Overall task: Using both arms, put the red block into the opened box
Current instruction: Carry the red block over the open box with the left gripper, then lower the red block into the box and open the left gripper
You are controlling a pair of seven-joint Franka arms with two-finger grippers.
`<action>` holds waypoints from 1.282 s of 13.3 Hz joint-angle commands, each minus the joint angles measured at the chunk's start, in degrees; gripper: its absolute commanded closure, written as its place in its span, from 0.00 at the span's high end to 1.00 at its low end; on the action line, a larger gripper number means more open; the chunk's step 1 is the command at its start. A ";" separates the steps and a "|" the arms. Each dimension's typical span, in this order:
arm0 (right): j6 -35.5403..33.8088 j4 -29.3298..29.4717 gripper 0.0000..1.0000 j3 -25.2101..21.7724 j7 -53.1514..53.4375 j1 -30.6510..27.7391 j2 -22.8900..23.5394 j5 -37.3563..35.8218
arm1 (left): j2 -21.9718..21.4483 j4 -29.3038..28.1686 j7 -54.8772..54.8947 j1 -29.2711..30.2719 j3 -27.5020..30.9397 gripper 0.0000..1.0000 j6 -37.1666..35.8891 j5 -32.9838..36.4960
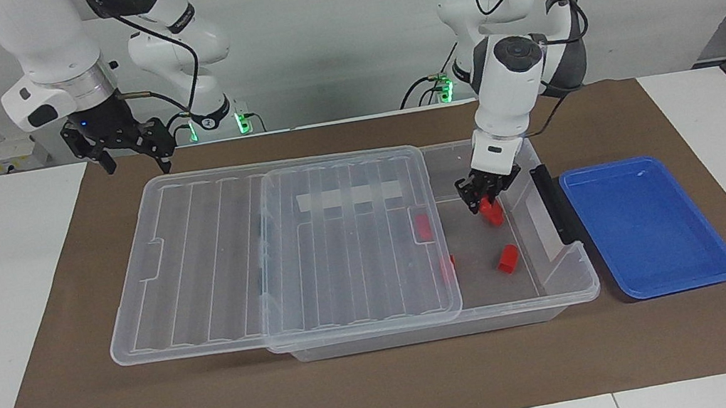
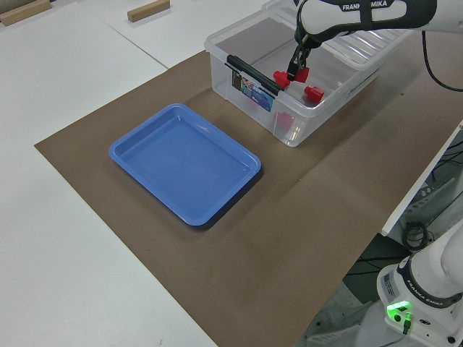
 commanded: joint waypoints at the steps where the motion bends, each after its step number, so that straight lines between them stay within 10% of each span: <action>1: -1.00 0.57 1.00 0.00 -2.41 -1.11 0.37 1.25 | 2.54 -0.70 0.46 0.15 -0.04 0.00 2.95 2.87; 17: -0.47 -1.89 1.00 0.08 -2.23 -1.47 -0.69 0.20 | 11.24 -1.93 -0.24 -0.56 0.05 0.00 13.50 5.08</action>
